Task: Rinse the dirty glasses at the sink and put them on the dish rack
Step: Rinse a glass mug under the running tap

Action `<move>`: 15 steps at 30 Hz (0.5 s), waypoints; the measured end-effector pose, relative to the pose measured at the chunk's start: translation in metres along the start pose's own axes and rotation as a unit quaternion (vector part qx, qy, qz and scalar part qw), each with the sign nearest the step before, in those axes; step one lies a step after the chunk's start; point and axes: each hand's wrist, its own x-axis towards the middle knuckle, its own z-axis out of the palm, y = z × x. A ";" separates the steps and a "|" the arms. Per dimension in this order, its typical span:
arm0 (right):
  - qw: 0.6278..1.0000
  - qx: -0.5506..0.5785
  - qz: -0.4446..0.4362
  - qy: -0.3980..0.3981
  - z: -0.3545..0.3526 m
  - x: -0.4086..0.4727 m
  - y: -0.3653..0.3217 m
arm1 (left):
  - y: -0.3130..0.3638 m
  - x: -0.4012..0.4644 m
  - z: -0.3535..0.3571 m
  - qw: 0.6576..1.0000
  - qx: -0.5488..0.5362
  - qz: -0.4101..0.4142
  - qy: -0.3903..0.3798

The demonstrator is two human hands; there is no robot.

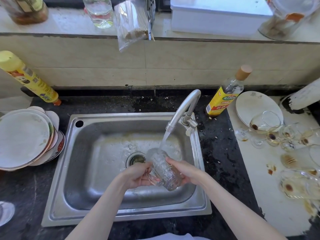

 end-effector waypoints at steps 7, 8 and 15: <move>0.991 0.081 -0.083 -0.064 -0.011 0.005 0.010 | 0.002 -0.007 -0.001 0.976 0.170 0.137 0.022; 0.989 0.093 -0.091 -0.069 -0.013 0.005 0.010 | 0.002 -0.007 -0.001 0.964 0.207 0.166 0.035; 0.975 0.124 -0.174 -0.066 -0.018 -0.001 -0.008 | 0.005 -0.007 -0.005 0.918 0.260 0.286 0.089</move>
